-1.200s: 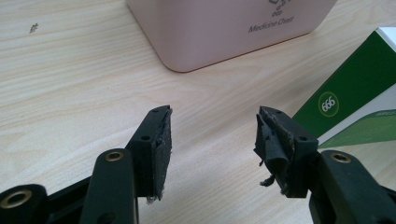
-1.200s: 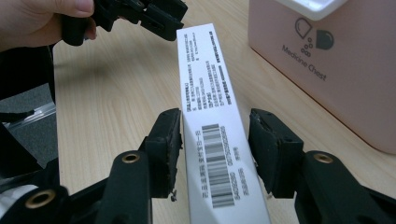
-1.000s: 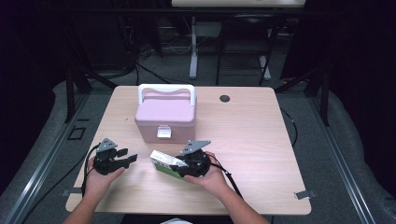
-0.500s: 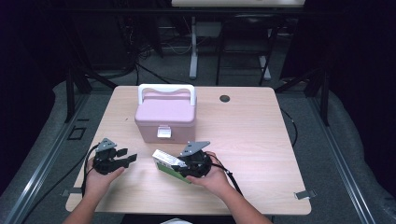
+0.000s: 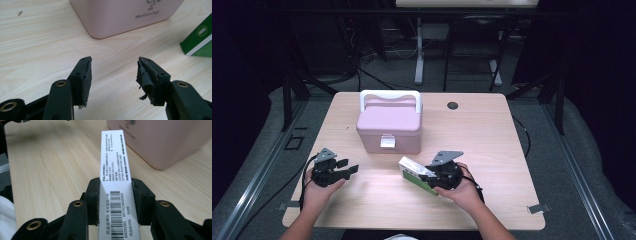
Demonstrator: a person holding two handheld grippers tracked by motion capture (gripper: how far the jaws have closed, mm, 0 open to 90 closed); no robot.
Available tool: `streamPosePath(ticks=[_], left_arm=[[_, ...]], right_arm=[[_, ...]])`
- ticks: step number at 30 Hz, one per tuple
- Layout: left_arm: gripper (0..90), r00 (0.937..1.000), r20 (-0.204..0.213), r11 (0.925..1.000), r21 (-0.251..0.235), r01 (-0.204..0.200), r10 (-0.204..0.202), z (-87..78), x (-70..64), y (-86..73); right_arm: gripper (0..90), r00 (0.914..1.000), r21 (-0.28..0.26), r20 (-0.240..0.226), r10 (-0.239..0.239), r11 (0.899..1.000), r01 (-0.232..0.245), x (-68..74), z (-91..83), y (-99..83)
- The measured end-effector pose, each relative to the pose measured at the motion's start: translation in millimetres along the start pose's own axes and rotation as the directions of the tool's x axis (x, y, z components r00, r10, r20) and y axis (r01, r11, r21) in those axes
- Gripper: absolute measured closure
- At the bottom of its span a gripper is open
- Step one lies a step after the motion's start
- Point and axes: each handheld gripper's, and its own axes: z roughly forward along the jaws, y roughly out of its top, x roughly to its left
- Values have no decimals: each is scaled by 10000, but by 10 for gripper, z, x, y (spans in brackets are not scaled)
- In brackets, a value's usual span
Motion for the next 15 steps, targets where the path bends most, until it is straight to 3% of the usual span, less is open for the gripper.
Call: streamPosePath(ticks=[5, 7, 15], left_arm=[[454, 10000, -11, 10000, 85, 26, -26, -2, 8, 2], [454, 10000, -15, 10000, 84, 29, -29, -1, 8, 2], [454, 10000, -23, 10000, 67, 66, -66, 14, 5, -2]], right_arm=[[615, 9969, 3, 674, 417, 9991, -418, -178, -260, -167], [615, 9907, -74, 1116, 772, 9970, -769, -292, -423, -277], [615, 9740, -192, 1922, 1200, 9928, -1185, -500, -763, -518]])
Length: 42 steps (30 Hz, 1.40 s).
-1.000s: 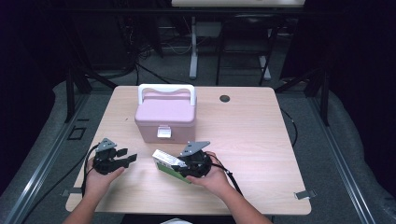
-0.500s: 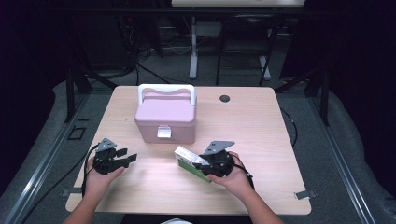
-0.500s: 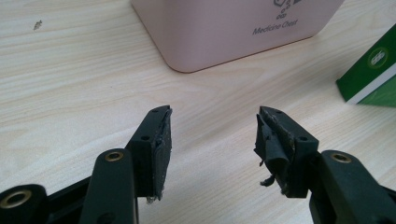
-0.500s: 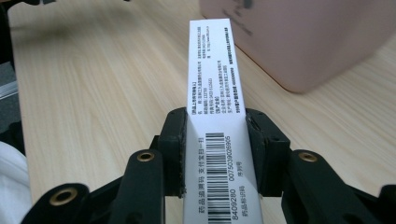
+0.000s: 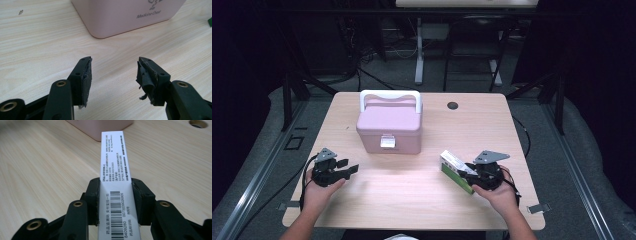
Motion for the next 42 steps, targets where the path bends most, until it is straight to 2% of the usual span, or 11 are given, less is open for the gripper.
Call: streamPosePath(ticks=[4, 15, 25, 29, 31, 39, 42], left_arm=[[454, 10000, -9, 10000, -6, 5, -5, 7, -1, -1], [454, 10000, 3, 10000, 39, 5, -5, 4, 2, 1], [454, 10000, -4, 10000, -27, 37, -37, 7, 1, -3], [455, 10000, 25, 10000, 69, 35, -35, 6, 0, 1], [456, 9999, 86, 9999, -29, 120, -120, 13, -1, 0], [463, 9995, 75, 9995, -76, 296, -296, 9, 24, 13], [478, 9993, 41, 9993, -85, 360, -360, 15, 44, 36]], right_arm=[[615, 9988, -68, 422, 233, 9997, -230, -140, -141, -109], [615, 9978, -40, 476, 457, 9990, -456, -333, -288, -214], [612, 9951, -51, 678, 719, 9974, -717, -373, -344, -278], [609, 9951, -8, 779, 613, 9981, -615, -360, -363, -268], [607, 9951, -23, 822, 545, 9985, -545, -355, -363, -258], [584, 9945, -796, 679, 801, 9940, -746, -339, -470, -139], [585, 9956, -769, 590, 733, 9947, -687, -288, -463, -71]])
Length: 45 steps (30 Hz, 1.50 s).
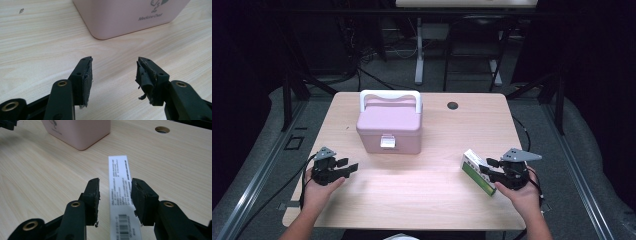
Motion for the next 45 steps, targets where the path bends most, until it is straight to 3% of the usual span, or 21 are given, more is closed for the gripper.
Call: streamPosePath(ticks=[9, 17, 24, 30, 34, 39, 41, 45], left_arm=[[518, 10000, 32, 9998, -190, -90, 91, -33, 50, 117], [535, 9999, 65, 9983, -572, -87, 91, -95, 81, 248], [517, 9994, 328, 9980, -628, -119, 140, -69, 73, 320], [533, 9994, 169, 9961, -831, -296, 311, -62, 53, 437], [564, 9996, 241, 9966, -810, -149, 169, -31, 78, 500], [611, 9994, 355, 9961, -885, 62, -31, 12, 134, 575], [622, 9998, 200, 9971, -764, 9, 6, 35, 150, 601], [650, 9998, 159, 9964, -839, 104, -91, 73, 201, 639]], right_arm=[[591, 9990, -88, -398, -225, 9997, 221, 269, 132, 278], [594, 9972, -74, -576, -478, 9988, 474, 570, 441, 451], [577, 9977, 0, -658, -137, 9999, 138, 638, 649, 532], [570, 9985, -264, -415, 365, 9989, -376, 709, 825, 605], [590, 9976, -366, -194, 658, 9971, -665, 731, 936, 651], [639, 9988, -257, -149, 458, 9986, -462, 790, 1073, 733], [654, 9994, -155, -45, 347, 9993, -347, 811, 1132, 764], [656, 9986, 88, 41, 522, 9986, -522, 819, 1301, 784]])
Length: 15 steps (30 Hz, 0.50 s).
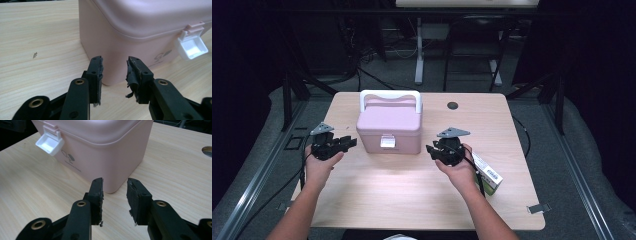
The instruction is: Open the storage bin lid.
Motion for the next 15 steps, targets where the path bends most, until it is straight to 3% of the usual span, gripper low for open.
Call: streamPosePath(ticks=[7, 15], left_arm=[[662, 9999, -60, 9999, -57, 143, -144, 90, 53, 12], [717, 9995, -165, 9996, -163, 251, -254, 234, 126, -2]], right_arm=[[662, 9995, 94, 286, 146, 9998, -149, -23, 166, 37], [736, 9943, 61, 954, 478, 9988, -486, -102, 411, 65]])
